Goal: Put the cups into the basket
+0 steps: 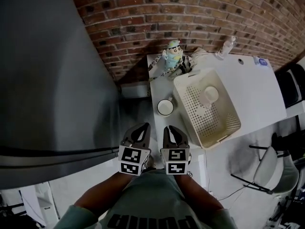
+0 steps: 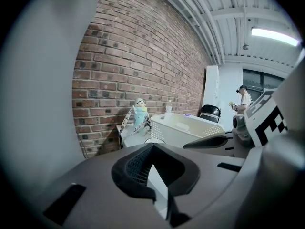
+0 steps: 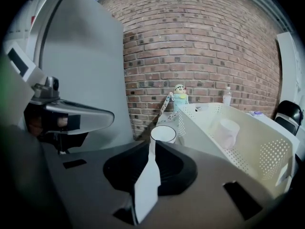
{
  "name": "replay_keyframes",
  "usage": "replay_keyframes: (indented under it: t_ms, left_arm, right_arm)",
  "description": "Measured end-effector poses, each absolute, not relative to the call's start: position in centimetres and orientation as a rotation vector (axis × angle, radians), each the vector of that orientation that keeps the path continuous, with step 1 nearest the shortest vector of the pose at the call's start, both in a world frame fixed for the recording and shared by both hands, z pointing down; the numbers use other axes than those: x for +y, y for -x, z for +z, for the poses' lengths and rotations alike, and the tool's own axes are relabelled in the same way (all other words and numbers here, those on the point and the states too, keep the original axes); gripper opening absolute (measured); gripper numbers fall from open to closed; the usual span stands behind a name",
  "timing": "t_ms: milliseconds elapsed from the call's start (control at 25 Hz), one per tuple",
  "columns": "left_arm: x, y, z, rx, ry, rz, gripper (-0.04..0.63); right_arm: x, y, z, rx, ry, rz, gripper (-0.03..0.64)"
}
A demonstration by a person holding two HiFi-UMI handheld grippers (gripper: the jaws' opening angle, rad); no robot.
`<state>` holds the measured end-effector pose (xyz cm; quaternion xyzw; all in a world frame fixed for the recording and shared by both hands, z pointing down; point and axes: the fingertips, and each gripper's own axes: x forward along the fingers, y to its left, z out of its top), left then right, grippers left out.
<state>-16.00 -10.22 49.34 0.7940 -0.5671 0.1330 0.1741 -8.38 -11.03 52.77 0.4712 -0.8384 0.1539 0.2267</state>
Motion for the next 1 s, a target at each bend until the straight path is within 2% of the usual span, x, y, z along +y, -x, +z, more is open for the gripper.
replay_keyframes:
  t_ms: [40, 160, 320, 680, 1000]
  left_arm:
    - [-10.5, 16.0, 49.6, -1.607, -2.247, 0.382, -0.002]
    - [-11.5, 16.1, 50.6, -1.603, -2.23, 0.405, -0.002]
    - [-12.9, 16.5, 52.1, -1.603, -2.196, 0.443, -0.002]
    - [-15.1, 17.5, 55.0, -1.599, -2.14, 0.509, -0.002]
    - [-16.6, 19.0, 56.1, -1.616, -2.097, 0.536, -0.002]
  right_arm:
    - [-11.5, 8.4, 53.2, -2.307, -1.303, 0.43, 0.038]
    - [-12.7, 8.6, 54.5, -2.292, -1.309, 0.457, 0.171]
    - [-14.5, 9.1, 56.1, -2.28, -1.298, 0.491, 0.26]
    - [-18.1, 10.1, 59.4, -2.24, -1.283, 0.472, 0.367]
    - [-20.4, 11.1, 61.9, -2.212, -1.276, 0.458, 0.387]
